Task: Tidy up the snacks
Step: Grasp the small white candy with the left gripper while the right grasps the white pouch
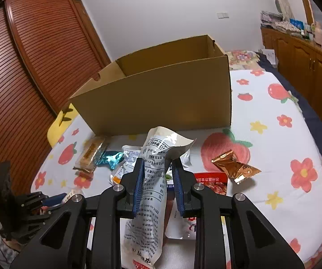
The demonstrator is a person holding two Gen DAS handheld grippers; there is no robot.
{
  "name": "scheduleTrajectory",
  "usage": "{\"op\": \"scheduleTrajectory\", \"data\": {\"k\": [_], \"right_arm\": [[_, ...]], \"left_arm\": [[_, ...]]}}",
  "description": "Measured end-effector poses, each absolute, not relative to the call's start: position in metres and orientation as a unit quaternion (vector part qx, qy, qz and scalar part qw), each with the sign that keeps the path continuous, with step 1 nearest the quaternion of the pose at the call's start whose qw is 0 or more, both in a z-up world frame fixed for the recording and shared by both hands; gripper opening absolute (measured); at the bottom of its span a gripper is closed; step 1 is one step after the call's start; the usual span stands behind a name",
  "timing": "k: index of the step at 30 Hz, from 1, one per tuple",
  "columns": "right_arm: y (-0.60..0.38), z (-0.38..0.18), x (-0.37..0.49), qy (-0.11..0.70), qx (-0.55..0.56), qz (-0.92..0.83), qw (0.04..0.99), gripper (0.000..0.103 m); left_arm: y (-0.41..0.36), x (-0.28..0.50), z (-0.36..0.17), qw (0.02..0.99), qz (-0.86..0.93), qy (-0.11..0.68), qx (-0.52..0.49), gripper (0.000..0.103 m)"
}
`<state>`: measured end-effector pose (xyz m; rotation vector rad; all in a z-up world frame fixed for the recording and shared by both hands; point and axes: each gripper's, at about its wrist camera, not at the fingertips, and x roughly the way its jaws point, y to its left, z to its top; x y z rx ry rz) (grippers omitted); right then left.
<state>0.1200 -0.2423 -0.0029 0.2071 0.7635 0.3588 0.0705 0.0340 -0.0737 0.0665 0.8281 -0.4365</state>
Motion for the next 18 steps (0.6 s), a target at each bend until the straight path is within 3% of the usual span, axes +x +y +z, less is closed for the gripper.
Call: {"op": "scheduleTrajectory", "data": {"k": [18], "right_arm": [[-0.2373,0.0049,0.111,0.358,0.081,0.182,0.912,0.023]], "left_arm": [[0.0291,0.0657,-0.0644,0.897,-0.207,0.389,0.036,0.021]]}}
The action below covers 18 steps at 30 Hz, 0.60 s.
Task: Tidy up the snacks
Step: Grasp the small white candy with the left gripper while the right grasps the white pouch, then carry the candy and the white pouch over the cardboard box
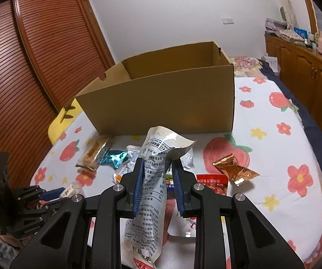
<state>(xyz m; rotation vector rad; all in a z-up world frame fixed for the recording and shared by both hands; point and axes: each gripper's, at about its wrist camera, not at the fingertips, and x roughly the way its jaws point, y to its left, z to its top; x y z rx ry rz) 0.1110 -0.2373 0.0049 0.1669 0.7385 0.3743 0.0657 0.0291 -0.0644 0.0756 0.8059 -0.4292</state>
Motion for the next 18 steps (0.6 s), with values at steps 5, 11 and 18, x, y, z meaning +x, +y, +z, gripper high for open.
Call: {"op": "scheduleTrajectory", "data": {"k": [5,11,18], "right_arm": [[-0.235,0.01,0.107,0.352,0.072,0.185,0.915,0.023],[-0.232,0.019,0.104,0.34,0.063,0.191,0.919,0.023],[-0.23,0.036,0.102,0.322,0.046,0.199,0.924,0.023]], "left_arm": [[0.028,0.066,-0.061,0.898,-0.206,0.386,0.037,0.021],[0.025,0.068,-0.051,0.902,-0.207,0.377,0.039,0.021],[0.016,0.073,-0.034,0.908,-0.21,0.36,0.047,0.021]]}}
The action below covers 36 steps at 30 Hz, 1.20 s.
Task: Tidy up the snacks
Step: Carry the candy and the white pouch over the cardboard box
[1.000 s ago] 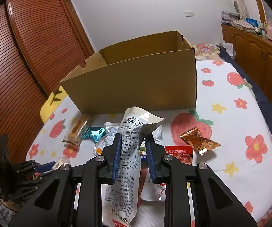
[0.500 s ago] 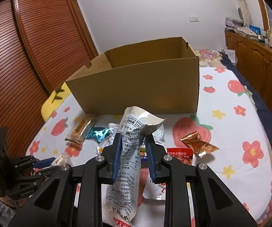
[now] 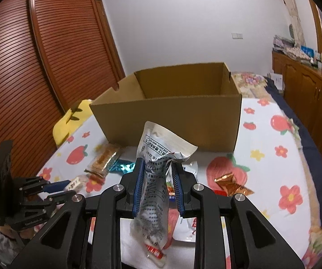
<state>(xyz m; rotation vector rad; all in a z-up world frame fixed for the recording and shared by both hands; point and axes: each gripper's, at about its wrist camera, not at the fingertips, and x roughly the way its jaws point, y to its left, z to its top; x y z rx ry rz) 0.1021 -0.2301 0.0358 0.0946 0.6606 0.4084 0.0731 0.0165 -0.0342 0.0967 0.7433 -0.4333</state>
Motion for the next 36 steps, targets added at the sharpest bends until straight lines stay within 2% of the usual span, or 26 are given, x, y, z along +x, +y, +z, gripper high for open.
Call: {"op": "scheduleTrajectory", "data": {"k": [9,18,27,36], "right_arm": [[-0.228,0.061,0.101,0.296,0.02,0.206,0.933,0.021],[-0.229,0.113,0.111,0.246,-0.003,0.215,0.945,0.021],[-0.227,0.159,0.143,0.207,-0.026,0.212,0.955,0.021],[-0.214,0.175,0.191,0.196,-0.046,0.199,0.959,0.021]], "left_arm": [[0.007,0.084,-0.006,0.918,-0.212,0.331,0.054,0.021],[0.001,0.109,0.022,0.927,-0.206,0.307,0.061,0.021],[-0.004,0.149,0.06,0.939,-0.196,0.275,0.061,0.021],[-0.008,0.205,0.074,0.946,-0.177,0.266,0.059,0.021]]}}
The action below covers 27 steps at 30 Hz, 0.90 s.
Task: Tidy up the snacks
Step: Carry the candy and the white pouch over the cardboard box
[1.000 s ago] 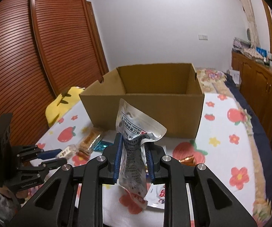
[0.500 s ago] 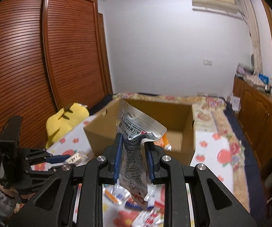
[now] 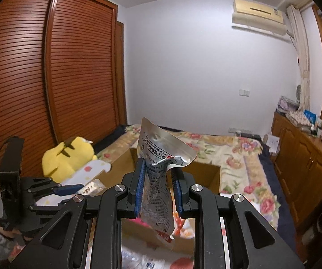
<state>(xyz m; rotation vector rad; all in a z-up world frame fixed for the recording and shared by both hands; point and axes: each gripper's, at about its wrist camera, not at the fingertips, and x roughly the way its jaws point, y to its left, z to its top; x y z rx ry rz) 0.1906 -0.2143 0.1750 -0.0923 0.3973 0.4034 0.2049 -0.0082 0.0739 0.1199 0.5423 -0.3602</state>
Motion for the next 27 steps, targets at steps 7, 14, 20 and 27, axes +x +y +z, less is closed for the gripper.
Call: {"op": "scheduleTrajectory", "data": {"k": [7,14,20,27], "right_arm": [[-0.191,0.16,0.23,0.218,-0.094,0.17,0.956,0.021],[-0.18,0.126,0.262,0.25,-0.105,0.141,0.952,0.021],[-0.179,0.1,0.281,0.281,-0.119,0.115,0.946,0.021],[-0.181,0.079,0.287,0.301,-0.114,0.107,0.941,0.021]], "left_arm": [[-0.018,0.247,0.066,0.936,-0.174,0.303,0.042,0.021],[-0.02,0.268,0.045,0.928,-0.163,0.333,0.042,0.022],[-0.016,0.274,0.03,0.925,-0.146,0.346,0.047,0.023],[-0.017,0.273,0.025,0.924,-0.145,0.351,0.05,0.026]]}}
